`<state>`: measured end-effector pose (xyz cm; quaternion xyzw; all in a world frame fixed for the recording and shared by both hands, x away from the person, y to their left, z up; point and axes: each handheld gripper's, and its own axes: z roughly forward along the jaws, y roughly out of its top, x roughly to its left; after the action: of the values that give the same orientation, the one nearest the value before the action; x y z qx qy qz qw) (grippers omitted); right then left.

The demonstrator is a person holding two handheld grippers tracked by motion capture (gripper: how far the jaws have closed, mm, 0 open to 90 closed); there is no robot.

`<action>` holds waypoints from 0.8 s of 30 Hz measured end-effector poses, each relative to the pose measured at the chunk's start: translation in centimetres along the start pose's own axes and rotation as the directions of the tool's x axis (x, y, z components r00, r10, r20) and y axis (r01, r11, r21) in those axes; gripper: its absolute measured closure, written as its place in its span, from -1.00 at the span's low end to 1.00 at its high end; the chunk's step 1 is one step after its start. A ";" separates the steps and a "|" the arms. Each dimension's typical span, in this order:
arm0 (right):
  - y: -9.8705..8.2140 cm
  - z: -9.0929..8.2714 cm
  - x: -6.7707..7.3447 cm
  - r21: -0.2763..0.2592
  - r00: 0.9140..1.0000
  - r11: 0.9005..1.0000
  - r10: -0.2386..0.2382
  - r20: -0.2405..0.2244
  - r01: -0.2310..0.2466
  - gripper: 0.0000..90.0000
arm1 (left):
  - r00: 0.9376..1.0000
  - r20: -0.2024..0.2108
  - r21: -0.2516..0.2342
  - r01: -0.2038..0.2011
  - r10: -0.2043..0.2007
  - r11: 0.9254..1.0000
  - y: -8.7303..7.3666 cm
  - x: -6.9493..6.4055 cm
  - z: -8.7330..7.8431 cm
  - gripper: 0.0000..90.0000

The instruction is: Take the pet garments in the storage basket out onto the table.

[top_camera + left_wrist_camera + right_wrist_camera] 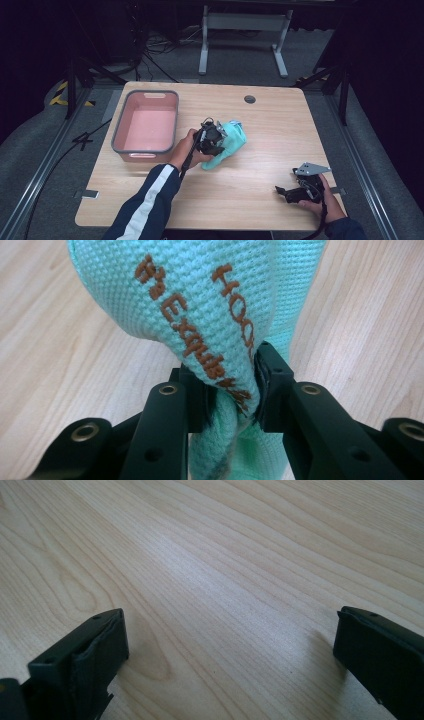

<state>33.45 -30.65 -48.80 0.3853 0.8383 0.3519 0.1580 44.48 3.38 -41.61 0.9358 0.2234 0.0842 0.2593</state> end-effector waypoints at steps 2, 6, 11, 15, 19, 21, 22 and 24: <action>0.0 0.0 0.0 0.001 1.000 1.000 -0.002 0.001 0.002 -0.97 | 1.000 -0.002 0.007 0.001 -0.001 1.000 0.0 0.0 0.4 0.57; 0.0 0.0 0.0 0.001 1.000 1.000 0.001 0.000 -0.001 -0.97 | 1.000 0.010 0.024 0.005 -0.005 1.000 0.1 -0.2 1.2 0.53; 0.0 0.0 0.0 0.001 1.000 1.000 -0.002 0.001 0.002 -0.97 | 1.000 0.019 0.027 -0.003 0.002 1.000 0.2 -0.5 1.7 0.43; 0.0 0.0 0.0 0.000 1.000 1.000 0.000 0.000 0.000 -0.97 | 1.000 0.027 0.019 -0.004 0.003 1.000 0.1 -0.5 1.9 0.42; 0.0 0.0 0.0 0.000 1.000 1.000 0.000 0.000 0.000 -0.97 | 1.000 0.023 0.015 -0.001 0.000 1.000 0.1 -0.6 1.8 0.38; 0.0 0.0 0.0 0.001 1.000 1.000 -0.003 0.001 0.003 -0.97 | 1.000 0.024 0.011 -0.008 0.007 1.000 0.1 -0.6 1.7 0.32; 0.0 0.0 0.0 0.001 1.000 1.000 -0.001 0.000 0.001 -0.97 | 1.000 0.025 0.013 -0.006 0.006 1.000 0.2 -0.7 1.5 0.29; 0.0 0.0 0.0 0.001 1.000 1.000 -0.003 0.001 0.003 -0.97 | 1.000 0.022 0.008 -0.009 0.009 1.000 0.2 -0.8 1.3 0.19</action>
<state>33.46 -30.66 -48.81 0.3842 0.8390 0.3510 0.1588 44.17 2.26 -42.63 0.9388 0.2165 0.0741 0.2574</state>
